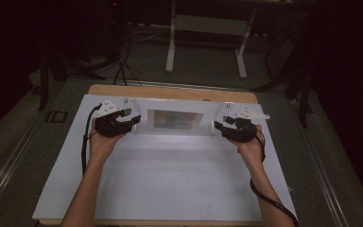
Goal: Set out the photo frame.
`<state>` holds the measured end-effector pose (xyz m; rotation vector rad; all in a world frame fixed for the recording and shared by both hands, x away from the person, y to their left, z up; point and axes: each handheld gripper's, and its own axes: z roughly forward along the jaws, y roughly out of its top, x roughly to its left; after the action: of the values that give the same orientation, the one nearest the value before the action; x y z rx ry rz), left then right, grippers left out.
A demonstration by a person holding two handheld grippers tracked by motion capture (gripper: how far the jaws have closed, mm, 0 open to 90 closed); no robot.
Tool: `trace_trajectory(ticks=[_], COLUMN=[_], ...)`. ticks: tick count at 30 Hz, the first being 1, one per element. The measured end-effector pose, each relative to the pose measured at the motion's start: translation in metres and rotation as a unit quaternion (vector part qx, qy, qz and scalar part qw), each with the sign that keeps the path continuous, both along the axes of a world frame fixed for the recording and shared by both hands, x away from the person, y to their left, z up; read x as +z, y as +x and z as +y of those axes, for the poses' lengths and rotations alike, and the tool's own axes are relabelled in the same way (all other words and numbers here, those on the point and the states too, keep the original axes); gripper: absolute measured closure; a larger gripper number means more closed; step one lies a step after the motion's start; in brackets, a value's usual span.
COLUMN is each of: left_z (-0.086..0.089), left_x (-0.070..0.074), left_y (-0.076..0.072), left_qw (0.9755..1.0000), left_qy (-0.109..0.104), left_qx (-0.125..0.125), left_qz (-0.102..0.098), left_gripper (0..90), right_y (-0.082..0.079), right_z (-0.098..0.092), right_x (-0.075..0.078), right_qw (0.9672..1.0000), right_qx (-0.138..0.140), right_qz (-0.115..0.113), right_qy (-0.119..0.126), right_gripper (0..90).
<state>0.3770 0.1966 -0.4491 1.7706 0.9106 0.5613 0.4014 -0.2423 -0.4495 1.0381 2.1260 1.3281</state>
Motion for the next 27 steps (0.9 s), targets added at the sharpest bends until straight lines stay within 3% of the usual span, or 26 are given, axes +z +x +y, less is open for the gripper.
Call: trace_trajectory(ticks=[4, 5, 7, 11, 17, 24, 27], left_z=[0.001, 0.003, 0.003, 0.002, 0.002, -0.005, -0.005], left_x=[0.0, -0.002, -0.005, -0.012, -0.017, -0.016, -0.017], left_y=[0.003, 0.006, 0.009, 0.013, 0.018, 0.024, 0.025], left_qw=[1.0, 0.9998, 0.9996, 0.9997, 0.9994, 0.9996, 0.9995], left_qy=[-0.005, -0.019, -0.026, -0.019, -0.029, 0.005, 0.015], left_qx=[0.0, -0.003, -0.005, -0.001, 0.009, 0.023, 0.025], left_qz=[0.001, 0.004, 0.01, 0.016, 0.017, 0.018, 0.012], left_gripper=[46.7, 46.1, 44.9, 44.4, 45.4, 45.3, 46.3], right_y=[0.004, 0.005, 0.005, 0.008, 0.013, 0.017, 0.018], right_z=[0.002, 0.003, 0.003, 0.003, 0.004, 0.012, 0.013], right_x=[-0.002, -0.002, -0.003, -0.004, -0.008, -0.009, -0.009], right_qw=[0.9999, 0.9999, 0.9999, 0.9997, 0.9998, 0.9996, 0.9995], right_qx=[0.001, 0.002, 0.001, 0.002, -0.004, -0.019, -0.022], right_qz=[0.002, 0.003, 0.002, 0.0, -0.002, -0.017, -0.016], right_qy=[0.013, 0.015, 0.017, 0.023, 0.017, -0.014, -0.015], right_gripper=[49.1, 49.1, 49.7, 50.1, 51.7, 51.4, 51.4])
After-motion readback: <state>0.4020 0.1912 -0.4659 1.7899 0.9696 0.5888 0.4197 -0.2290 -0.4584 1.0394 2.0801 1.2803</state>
